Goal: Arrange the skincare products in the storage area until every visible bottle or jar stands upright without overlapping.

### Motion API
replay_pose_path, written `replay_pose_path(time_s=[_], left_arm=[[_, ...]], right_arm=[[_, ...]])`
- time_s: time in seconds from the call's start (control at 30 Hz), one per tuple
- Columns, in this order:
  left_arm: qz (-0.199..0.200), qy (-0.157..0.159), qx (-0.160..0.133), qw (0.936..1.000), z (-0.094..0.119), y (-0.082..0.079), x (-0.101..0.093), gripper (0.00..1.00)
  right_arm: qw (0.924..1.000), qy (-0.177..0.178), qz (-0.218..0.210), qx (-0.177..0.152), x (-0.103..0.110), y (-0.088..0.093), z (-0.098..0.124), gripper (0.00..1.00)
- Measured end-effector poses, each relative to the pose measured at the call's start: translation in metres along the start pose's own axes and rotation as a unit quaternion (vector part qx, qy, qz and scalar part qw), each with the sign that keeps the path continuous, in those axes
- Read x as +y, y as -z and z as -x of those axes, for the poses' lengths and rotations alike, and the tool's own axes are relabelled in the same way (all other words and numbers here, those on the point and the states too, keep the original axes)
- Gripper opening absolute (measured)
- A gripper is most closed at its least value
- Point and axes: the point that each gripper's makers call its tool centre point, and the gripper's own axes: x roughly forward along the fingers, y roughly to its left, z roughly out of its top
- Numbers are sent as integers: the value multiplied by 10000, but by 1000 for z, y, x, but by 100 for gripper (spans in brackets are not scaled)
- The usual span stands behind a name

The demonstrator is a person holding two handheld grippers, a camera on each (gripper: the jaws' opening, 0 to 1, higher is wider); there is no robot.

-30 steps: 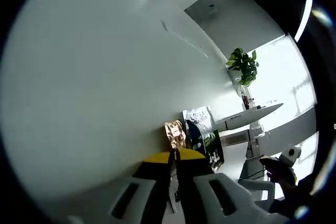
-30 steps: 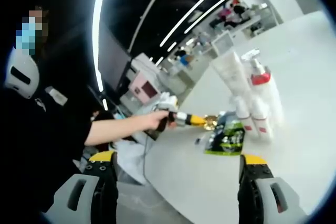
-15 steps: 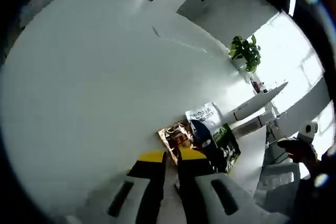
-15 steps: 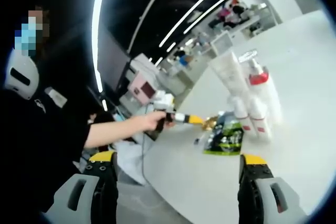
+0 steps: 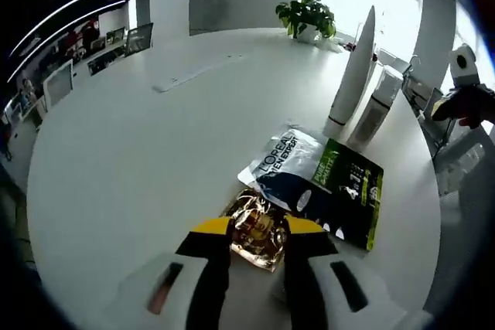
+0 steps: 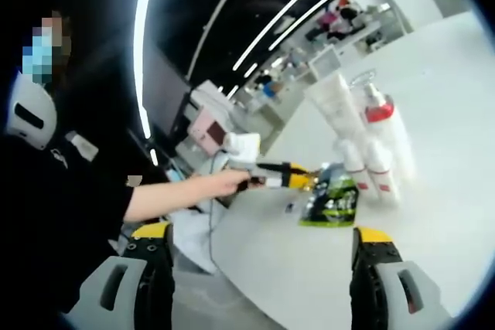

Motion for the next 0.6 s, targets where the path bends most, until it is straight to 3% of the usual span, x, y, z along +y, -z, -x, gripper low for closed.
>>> replay_pose_path(time_s=[0.07,0.6], left_arm=[[92,31,-158,9998,0,-4,3,30],[107,-65,7,9999,7,4,13,34]], right_arm=[[10000,16,-30,-43,-1,-1,1,98],[10000,-35,-59,-56,3,0,-3,97]])
